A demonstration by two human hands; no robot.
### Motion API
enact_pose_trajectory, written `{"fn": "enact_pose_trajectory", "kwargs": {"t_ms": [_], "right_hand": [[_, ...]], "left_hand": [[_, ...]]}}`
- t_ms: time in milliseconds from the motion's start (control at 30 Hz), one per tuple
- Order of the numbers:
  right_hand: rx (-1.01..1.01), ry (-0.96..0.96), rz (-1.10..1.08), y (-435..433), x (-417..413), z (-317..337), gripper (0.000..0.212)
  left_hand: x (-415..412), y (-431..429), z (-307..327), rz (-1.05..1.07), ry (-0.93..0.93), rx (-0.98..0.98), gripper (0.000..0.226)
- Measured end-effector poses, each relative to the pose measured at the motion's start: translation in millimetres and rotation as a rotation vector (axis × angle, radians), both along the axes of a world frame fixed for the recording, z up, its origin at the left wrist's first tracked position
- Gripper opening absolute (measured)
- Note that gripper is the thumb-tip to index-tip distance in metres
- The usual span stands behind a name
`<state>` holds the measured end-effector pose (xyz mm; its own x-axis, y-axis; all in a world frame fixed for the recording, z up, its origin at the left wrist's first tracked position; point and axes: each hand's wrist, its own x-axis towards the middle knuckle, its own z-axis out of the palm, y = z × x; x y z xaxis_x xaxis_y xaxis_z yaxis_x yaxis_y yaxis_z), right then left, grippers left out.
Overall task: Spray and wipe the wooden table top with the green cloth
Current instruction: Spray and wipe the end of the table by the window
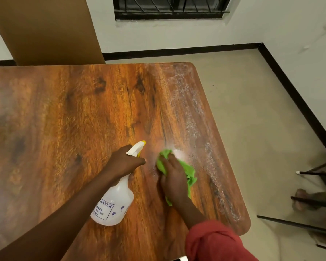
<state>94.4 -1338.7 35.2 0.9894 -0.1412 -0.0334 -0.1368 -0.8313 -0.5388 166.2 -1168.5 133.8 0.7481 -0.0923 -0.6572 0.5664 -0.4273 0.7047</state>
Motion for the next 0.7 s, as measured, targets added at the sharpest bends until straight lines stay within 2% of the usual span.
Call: {"fn": "enact_pose_trajectory", "kwargs": {"t_ms": [67,133,300,467,700], "right_hand": [[-0.008,-0.008,0.143,3,-10,-4,0.064],[-0.036,-0.035,0.193,-16,-13,-7,0.062],[0.019,-0.006,-0.090,-38,5,-3,0.057],[-0.055,-0.016,0.193,-31,-20,-9,0.065],[-0.027,0.016,0.143,-40,-22,-6,0.056]], "left_hand": [[2,-6,-1,0.011,0.002,0.005,0.037],[1,-11,-1,0.011,0.007,0.006,0.035],[14,-25,5,-0.004,-0.023,0.005,0.030],[21,-40,2,-0.011,-0.052,0.067,0.033],[35,-69,14,-0.032,-0.107,0.111,0.041]]}}
